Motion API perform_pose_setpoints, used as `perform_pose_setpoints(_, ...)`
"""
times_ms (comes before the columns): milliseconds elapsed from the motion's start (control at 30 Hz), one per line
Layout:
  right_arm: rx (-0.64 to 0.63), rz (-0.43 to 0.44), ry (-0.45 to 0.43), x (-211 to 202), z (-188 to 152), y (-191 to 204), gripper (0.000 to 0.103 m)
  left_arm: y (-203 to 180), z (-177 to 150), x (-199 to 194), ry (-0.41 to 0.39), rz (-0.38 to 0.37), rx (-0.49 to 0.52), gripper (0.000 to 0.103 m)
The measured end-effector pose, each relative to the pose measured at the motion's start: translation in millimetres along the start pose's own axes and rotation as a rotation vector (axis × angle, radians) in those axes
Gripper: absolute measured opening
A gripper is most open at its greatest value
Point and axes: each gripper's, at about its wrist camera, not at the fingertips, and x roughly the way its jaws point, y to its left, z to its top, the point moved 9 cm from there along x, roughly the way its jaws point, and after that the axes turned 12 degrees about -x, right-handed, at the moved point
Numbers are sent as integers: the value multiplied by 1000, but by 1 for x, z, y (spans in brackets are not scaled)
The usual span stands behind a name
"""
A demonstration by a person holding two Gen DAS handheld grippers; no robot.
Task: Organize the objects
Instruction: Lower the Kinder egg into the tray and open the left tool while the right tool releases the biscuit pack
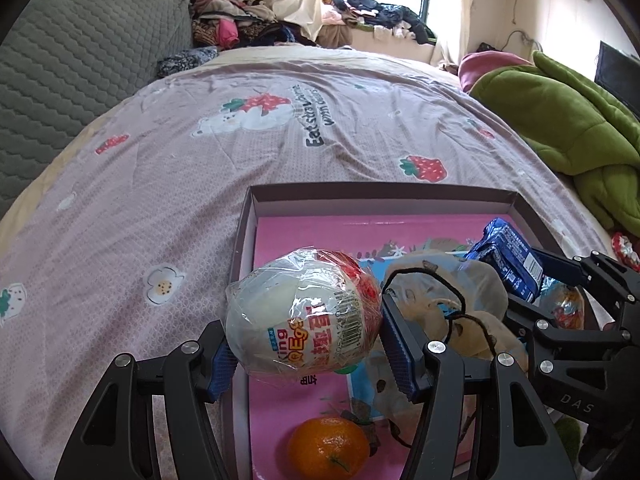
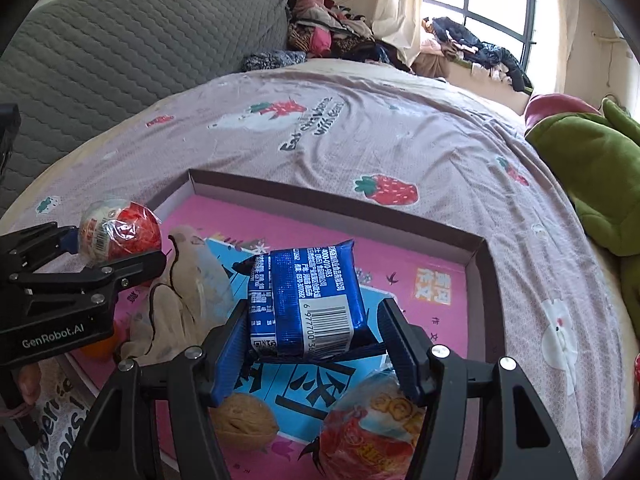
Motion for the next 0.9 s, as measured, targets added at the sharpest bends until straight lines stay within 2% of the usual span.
perform_pose_setpoints(333,-34,-61,71,12,-3,-3,64,0,-3,8,5,2,9,65)
perform_pose_setpoints(700,-78,-85,147,20,-4,-1,65,2,-4,9,-6,32,58,66)
perform_pose_setpoints(767,-84,-88,152,20,-4,0,65,0,-5,9,1,25,61,67)
perform_pose_setpoints(833,-79,-82,155,18,-4,-1,65,0,-6,9,3,21,61,73)
perform_pose_setpoints(900,-77,-81,147,15,-3,-2,65,0,-6,7,1,26,60,74)
